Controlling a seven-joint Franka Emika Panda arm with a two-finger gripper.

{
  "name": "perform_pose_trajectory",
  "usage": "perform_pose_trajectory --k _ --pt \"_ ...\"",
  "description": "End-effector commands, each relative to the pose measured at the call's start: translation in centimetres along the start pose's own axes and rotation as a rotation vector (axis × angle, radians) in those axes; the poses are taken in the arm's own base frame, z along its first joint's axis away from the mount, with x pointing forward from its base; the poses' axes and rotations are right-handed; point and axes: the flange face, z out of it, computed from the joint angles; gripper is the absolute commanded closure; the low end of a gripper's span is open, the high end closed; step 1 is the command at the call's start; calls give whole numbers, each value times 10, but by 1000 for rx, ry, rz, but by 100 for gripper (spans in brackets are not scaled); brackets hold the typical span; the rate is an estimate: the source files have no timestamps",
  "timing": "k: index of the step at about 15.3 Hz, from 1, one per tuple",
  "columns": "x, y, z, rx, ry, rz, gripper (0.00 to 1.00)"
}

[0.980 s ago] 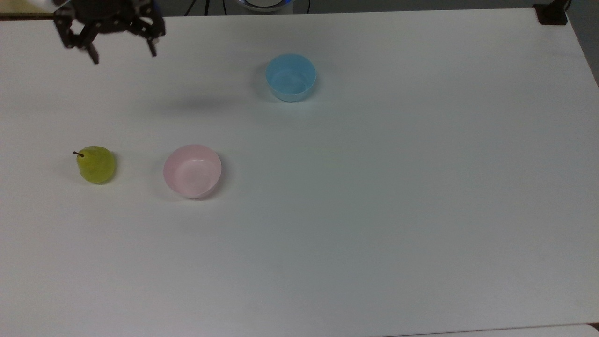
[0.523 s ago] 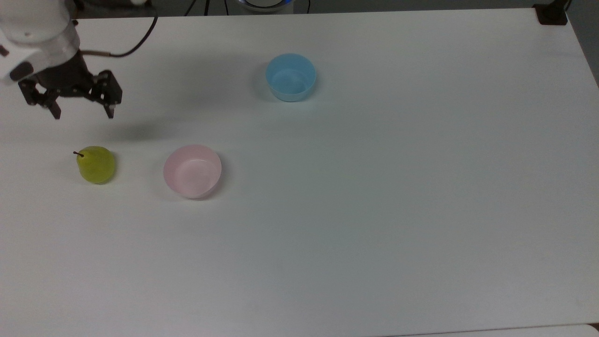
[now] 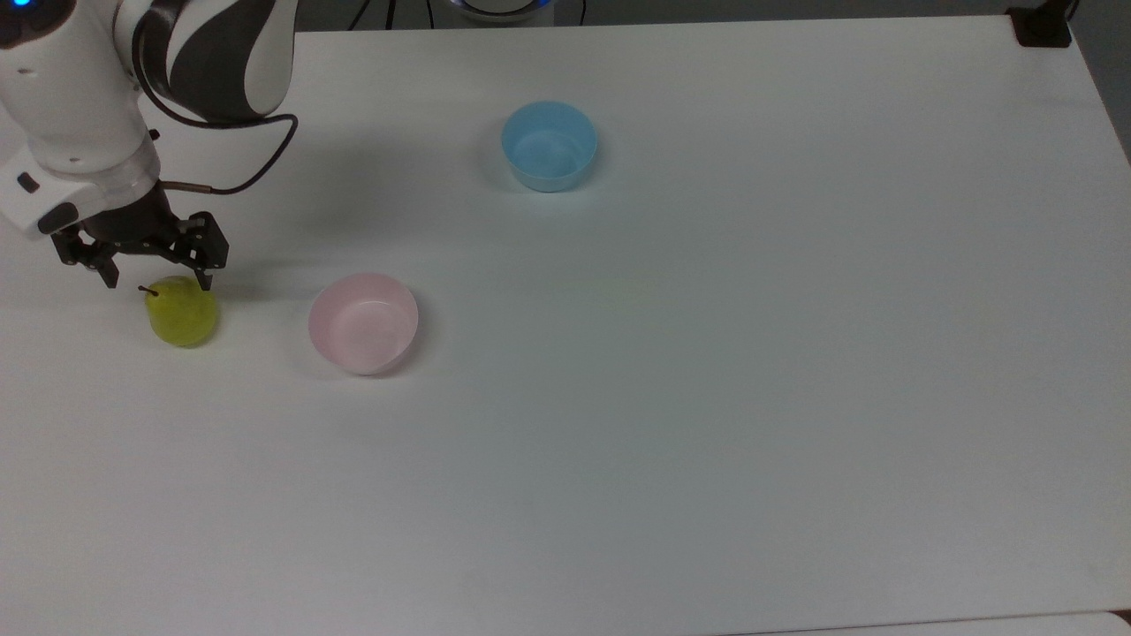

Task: Place the pear in the bowl
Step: 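Move the open gripper over the green pear and lower it, then close the gripper around the green pear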

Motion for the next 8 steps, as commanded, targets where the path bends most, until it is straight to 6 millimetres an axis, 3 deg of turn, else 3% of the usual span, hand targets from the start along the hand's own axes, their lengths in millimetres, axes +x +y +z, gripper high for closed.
perform_pose_trajectory --k 1,5,6,7,8 --pt "6 -3 17 -2 16 12 0" --pt "2 -5 29 -5 2 -3 0" --pt "4 -5 32 -14 19 -5 6" --pt "5 -6 32 -17 29 -6 18" --pt "4 -7 34 -16 25 -11 46"
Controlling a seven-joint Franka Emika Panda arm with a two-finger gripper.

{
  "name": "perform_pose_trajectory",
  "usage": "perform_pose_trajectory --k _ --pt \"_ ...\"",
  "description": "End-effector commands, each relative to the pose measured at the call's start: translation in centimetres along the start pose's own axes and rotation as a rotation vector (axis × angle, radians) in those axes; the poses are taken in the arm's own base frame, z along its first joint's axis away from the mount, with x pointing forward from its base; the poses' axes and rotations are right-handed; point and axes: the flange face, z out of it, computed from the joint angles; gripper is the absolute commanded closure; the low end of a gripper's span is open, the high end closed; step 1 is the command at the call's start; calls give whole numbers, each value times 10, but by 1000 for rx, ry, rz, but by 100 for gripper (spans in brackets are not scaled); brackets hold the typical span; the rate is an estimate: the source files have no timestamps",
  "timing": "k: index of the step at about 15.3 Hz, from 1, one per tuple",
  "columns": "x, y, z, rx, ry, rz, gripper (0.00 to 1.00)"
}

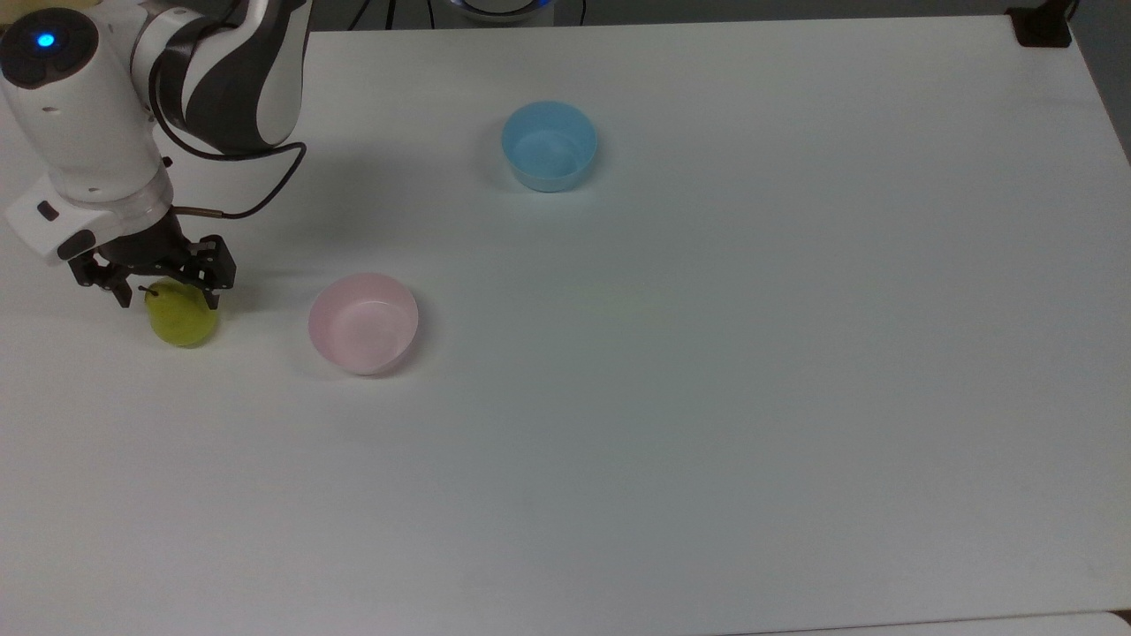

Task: Place the pear in the bowl
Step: 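Close the gripper around the green pear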

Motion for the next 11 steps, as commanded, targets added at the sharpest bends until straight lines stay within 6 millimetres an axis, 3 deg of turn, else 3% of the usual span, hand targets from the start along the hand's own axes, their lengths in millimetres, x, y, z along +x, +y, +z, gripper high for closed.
perform_pose_trajectory --k 1,2,3,7,11 --pt "0 -5 7 -7 16 -7 73" --pt "0 -7 9 -7 12 -12 90" --pt "0 -9 10 -7 12 -12 100" --pt "1 -8 -7 -5 15 -9 100" --pt "3 -16 -72 46 -40 -9 100"
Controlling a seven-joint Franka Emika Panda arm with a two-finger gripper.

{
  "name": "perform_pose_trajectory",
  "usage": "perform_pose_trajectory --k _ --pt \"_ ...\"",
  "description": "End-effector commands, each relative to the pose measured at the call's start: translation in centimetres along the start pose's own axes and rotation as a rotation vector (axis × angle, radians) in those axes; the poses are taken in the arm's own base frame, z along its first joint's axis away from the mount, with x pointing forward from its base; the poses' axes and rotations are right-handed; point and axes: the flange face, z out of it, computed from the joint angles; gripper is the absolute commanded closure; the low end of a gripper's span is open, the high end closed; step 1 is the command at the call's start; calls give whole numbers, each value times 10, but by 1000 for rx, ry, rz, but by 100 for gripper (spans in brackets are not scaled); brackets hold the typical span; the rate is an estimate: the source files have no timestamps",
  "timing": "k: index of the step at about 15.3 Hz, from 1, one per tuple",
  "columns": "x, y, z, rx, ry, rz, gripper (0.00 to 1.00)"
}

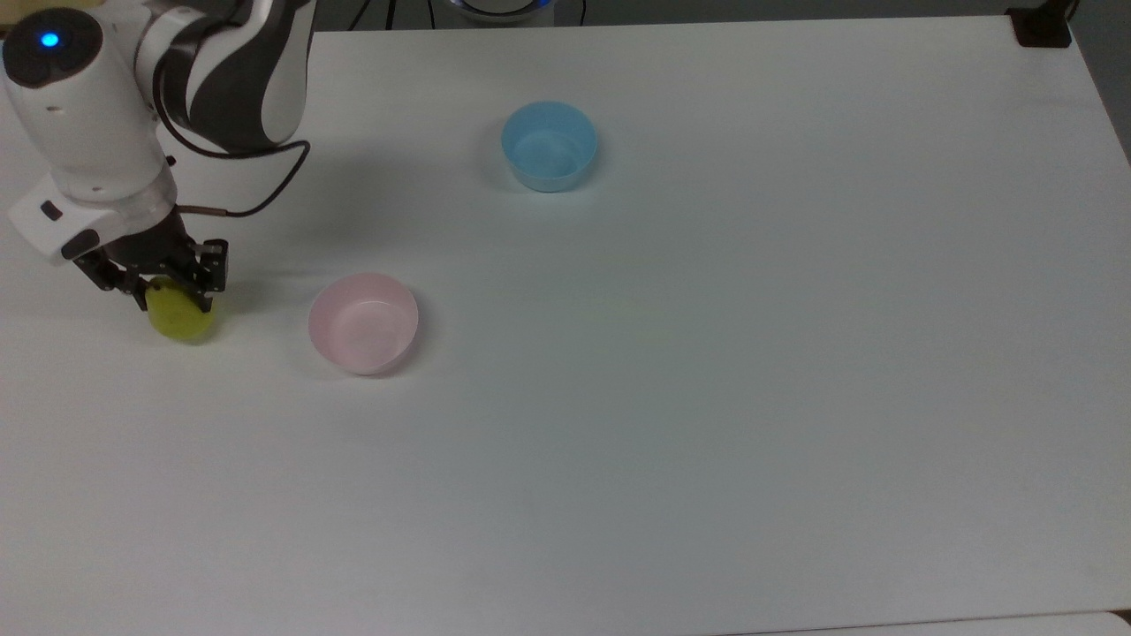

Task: Place the pear in the bowl
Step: 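Close the gripper around the green pear, then lift the pear and carry it over the pink bowl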

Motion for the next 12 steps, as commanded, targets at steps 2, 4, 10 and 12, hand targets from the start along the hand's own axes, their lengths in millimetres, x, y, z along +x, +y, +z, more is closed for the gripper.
perform_pose_trajectory --k 2,4,10,12 --pt "5 -27 -88 52 -46 -6 100" --pt "10 -30 -113 52 -36 18 100" --pt "34 -96 -185 84 -32 36 100" --pt "40 -123 -199 91 -15 50 100"
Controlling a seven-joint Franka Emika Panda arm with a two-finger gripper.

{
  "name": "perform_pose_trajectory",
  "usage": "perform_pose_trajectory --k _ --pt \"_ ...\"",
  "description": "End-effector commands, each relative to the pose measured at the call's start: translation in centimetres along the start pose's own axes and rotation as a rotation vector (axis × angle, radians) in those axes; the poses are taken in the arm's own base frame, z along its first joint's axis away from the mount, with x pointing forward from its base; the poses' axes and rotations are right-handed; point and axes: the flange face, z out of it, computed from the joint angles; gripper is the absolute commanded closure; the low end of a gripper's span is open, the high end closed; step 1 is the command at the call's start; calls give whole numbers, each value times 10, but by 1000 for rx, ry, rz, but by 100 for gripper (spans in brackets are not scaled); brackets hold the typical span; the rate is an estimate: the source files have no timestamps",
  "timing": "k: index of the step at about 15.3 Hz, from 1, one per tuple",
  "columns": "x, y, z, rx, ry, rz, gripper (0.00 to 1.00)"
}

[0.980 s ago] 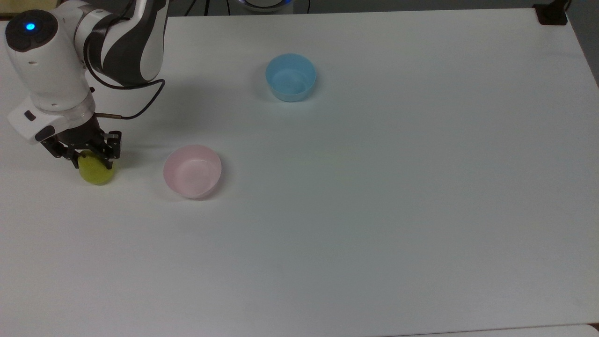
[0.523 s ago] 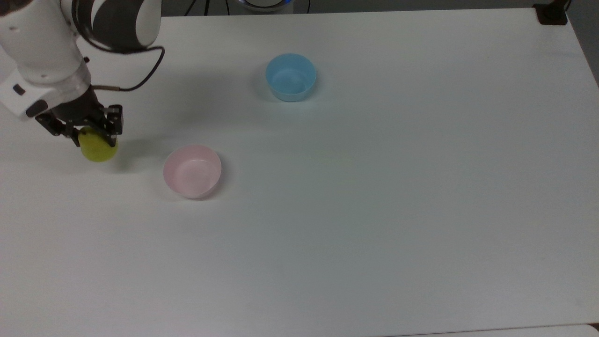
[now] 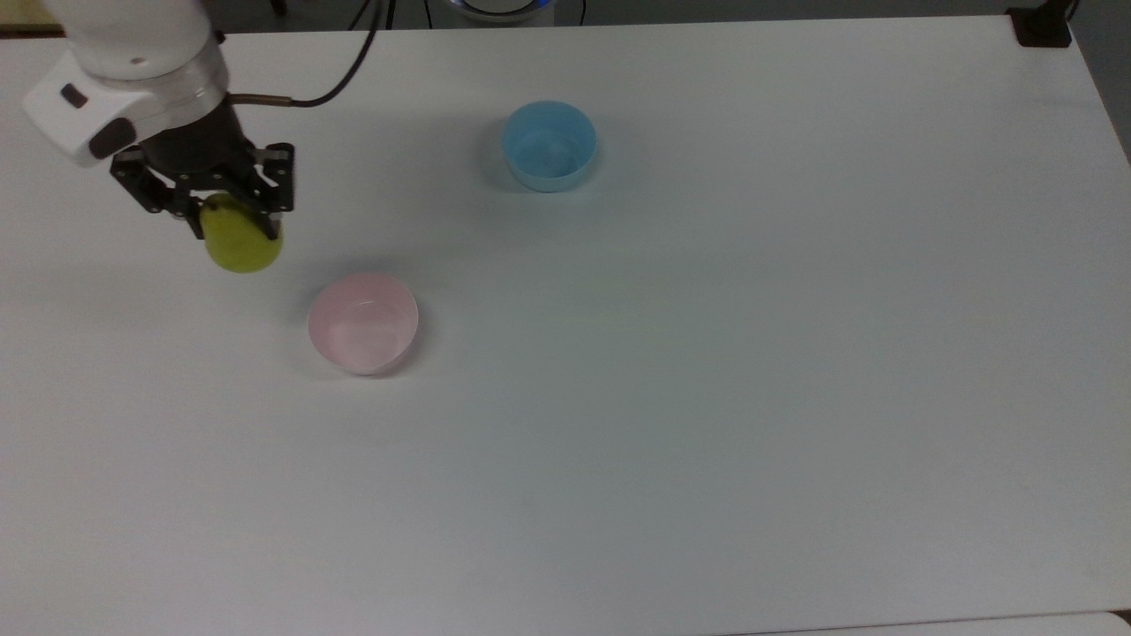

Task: Place the pear in the bowl
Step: 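Lift the pear and carry it over the pink bowl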

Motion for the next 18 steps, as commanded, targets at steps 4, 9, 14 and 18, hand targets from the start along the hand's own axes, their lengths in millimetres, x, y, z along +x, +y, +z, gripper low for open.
perform_pose_trajectory --k 4,9,14,18 --pt "1 -83 -22 33 37 37 100" --pt "-3 -89 6 19 73 53 100" --pt "-9 -83 47 3 73 34 100" --pt "-11 -77 80 -15 77 35 100"
